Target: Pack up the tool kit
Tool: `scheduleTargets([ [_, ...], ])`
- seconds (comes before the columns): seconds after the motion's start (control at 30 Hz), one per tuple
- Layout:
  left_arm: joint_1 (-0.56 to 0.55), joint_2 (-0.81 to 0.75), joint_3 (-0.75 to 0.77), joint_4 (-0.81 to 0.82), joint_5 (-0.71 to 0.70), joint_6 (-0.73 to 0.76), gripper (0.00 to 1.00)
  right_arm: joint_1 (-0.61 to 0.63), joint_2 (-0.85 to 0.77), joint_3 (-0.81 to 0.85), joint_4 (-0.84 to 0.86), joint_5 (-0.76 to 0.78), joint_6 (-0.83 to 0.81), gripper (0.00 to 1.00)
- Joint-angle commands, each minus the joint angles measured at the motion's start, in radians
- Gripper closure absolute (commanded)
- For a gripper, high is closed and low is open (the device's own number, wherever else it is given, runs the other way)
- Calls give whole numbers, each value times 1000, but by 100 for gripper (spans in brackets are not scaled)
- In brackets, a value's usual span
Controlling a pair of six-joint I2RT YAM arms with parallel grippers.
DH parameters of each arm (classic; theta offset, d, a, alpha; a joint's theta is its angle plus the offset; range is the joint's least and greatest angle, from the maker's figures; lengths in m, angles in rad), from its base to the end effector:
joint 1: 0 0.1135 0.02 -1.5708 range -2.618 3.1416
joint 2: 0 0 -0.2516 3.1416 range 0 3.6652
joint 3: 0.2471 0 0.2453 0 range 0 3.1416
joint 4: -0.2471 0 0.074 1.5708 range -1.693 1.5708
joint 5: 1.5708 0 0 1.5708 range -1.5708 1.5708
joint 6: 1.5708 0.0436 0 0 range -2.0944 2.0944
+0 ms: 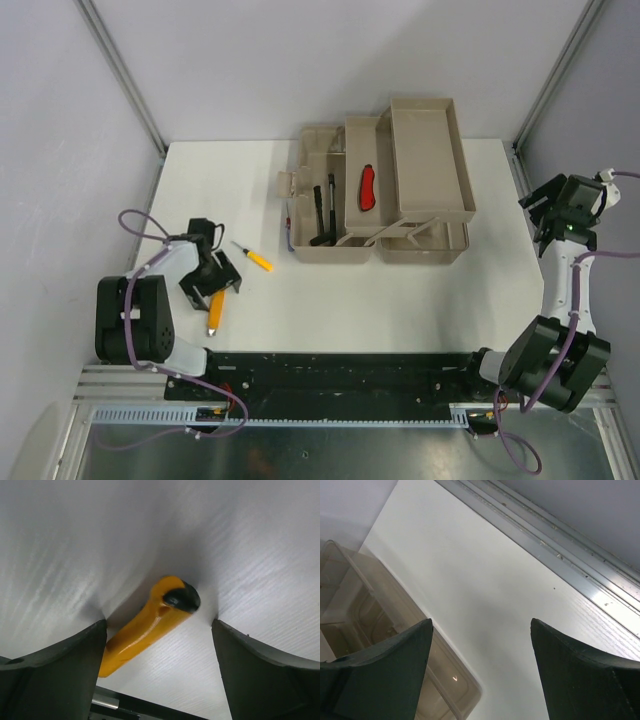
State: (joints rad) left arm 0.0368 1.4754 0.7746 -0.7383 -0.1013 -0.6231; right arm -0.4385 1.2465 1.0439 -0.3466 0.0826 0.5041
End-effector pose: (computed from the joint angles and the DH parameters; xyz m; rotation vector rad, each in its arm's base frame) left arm 0.2316 0.0129 0.1401 -0.9766 2.8209 0.0880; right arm 0.2566 -0.1243 0.3016 1.0052 1.8646 -0.0486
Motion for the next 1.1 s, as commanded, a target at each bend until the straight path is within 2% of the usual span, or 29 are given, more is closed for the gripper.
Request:
scheduleTargets([
  [0.0,-94,-14,-33,-47,7,-20,10,26,-9,42,26,15,1,17],
  [0.07,-135,-7,-29,-47,16,-20,10,32,-16,41,23,16,2,17],
  [0.17,-180,12,-23,-50,18,-29,18,36,-32,42,18,24,0,17],
  [0.33,-199,29,-8,-51,-17,-22,38,37,-65,41,-1,35,-15,17],
  [0.5,-199,47,23,-49,-75,-5,51,37,-95,40,-32,52,-35,17],
  [0.67,-200,47,39,-38,-119,10,83,37,-122,41,-59,66,-46,17],
  [0.77,-199,36,48,-28,-134,27,97,37,-143,40,-71,71,-53,17],
  [1.07,-199,-89,137,-19,-110,84,100,37,-232,41,-97,65,-70,16],
])
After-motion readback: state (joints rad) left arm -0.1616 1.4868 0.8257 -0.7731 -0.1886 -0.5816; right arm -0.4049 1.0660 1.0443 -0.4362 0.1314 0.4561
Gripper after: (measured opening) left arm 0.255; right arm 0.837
